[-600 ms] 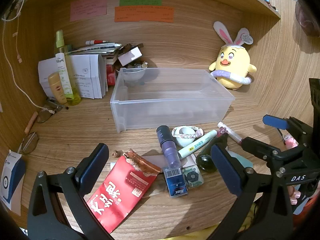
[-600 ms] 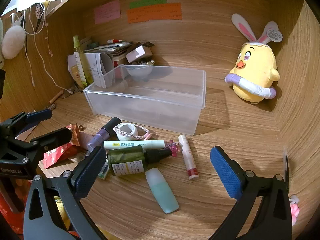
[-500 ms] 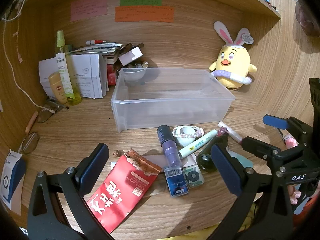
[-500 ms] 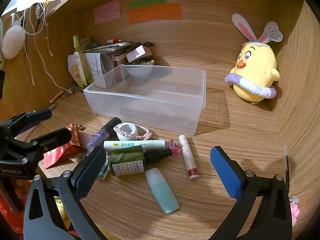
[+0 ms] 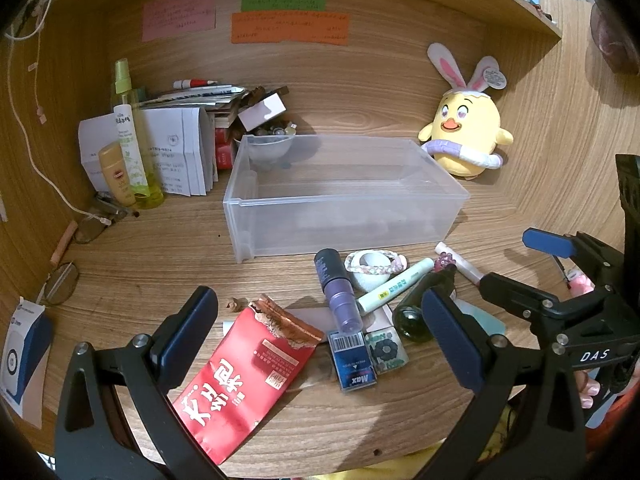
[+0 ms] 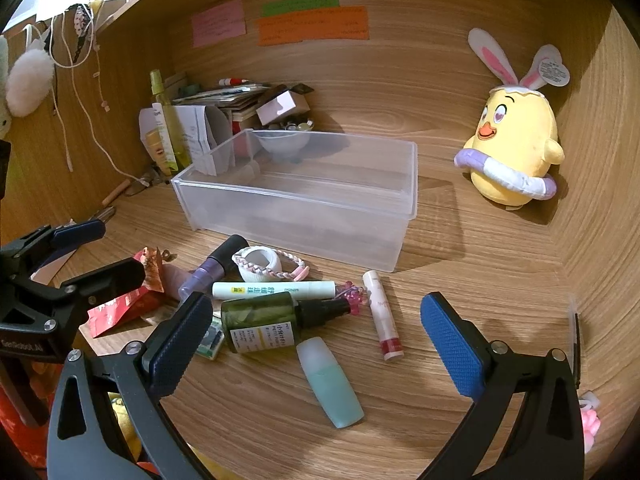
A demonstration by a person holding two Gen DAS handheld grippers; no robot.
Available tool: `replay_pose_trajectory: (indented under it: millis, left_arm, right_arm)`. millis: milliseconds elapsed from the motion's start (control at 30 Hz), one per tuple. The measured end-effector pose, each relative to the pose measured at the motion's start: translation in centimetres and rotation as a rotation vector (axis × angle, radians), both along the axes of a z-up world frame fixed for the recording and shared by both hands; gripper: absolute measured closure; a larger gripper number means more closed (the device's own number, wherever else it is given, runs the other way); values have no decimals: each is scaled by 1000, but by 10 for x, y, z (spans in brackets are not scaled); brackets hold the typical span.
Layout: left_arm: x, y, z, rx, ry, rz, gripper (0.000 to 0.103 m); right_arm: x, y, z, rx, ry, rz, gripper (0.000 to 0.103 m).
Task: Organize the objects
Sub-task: 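Move both tools toward the scattered items in front of the clear box, then grasp the red snack packet with the left tool while the right tool grasps the lipstick tube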
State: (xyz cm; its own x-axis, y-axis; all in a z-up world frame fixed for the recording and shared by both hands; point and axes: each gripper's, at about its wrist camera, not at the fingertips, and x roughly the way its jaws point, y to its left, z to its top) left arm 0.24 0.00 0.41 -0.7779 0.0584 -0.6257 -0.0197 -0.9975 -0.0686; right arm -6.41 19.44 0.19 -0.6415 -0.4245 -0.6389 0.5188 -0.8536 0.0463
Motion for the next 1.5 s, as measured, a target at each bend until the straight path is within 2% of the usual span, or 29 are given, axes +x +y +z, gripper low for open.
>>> replay_pose_trajectory:
  millis: [633,967,1100,1267,1500]
  left_arm:
    - [4,-9,0,4,0,10,0]
    - [18,-49,-9,15,-5,79,0]
    - [20,-52,-21,8,-38,55,0]
    - [8,-48,-42,3,-106,24,0]
    - [-8,-46,-59,6,-146,-7,0]
  right_arm:
    - [-2,0,3,-6,16,7,0]
    - [-16,22,0,14,27,-60,0]
    - [-28,33,-9,30,-3,-90,1]
    - [-41,41,-26,53,-62,-112,13]
    - [-54,40,-46,81,-122,-116,32]
